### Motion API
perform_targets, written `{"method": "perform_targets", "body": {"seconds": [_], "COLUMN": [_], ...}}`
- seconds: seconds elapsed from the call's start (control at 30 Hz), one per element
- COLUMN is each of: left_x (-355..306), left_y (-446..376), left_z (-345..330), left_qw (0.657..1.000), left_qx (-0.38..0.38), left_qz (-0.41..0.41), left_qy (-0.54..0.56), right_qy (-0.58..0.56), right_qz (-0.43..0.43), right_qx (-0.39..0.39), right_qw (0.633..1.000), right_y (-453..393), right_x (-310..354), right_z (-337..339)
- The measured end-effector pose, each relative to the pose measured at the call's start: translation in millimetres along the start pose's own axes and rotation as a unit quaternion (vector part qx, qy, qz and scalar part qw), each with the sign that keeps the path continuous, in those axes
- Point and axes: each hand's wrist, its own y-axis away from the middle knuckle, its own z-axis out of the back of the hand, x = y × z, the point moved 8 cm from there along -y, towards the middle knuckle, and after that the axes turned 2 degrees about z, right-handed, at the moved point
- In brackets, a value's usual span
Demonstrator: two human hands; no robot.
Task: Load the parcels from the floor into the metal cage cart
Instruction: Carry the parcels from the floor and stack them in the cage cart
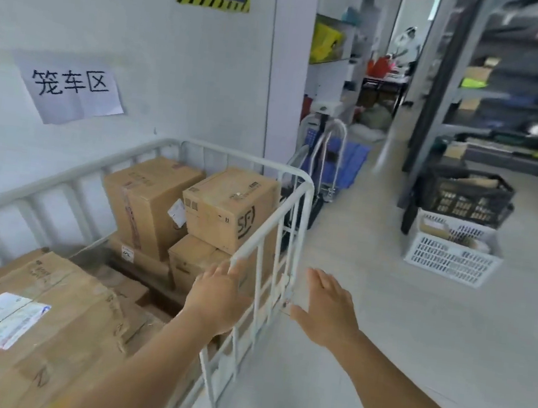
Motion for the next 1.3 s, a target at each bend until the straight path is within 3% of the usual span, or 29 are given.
{"method": "perform_targets", "body": {"seconds": [0.33,0.77,1.03,1.3], "left_x": [-227.9,-512.9,-638.4,-740.6], "left_y": [-43.1,-61.2,-38.0,-31.7], "left_z": [-102.9,-221.6,-303.5,-393.2], "left_qw": [0.979,0.921,0.851,0.781], "left_qx": [0.086,0.113,0.154,0.216], "left_qz": [-0.176,-0.346,-0.465,-0.552], "left_qy": [-0.062,-0.138,-0.189,-0.196], "right_qy": [-0.008,-0.019,-0.053,-0.093], "right_qz": [-0.207,-0.367,-0.503,-0.643], "right_qx": [0.009,-0.011,-0.038,-0.065], "right_qw": [0.978,0.930,0.862,0.757], "right_y": [69.6,161.8,249.2,320.4], "right_x": [-233.2,-495.0,-602.4,-686.3], "right_z": [20.0,58.7,50.6,26.5]}}
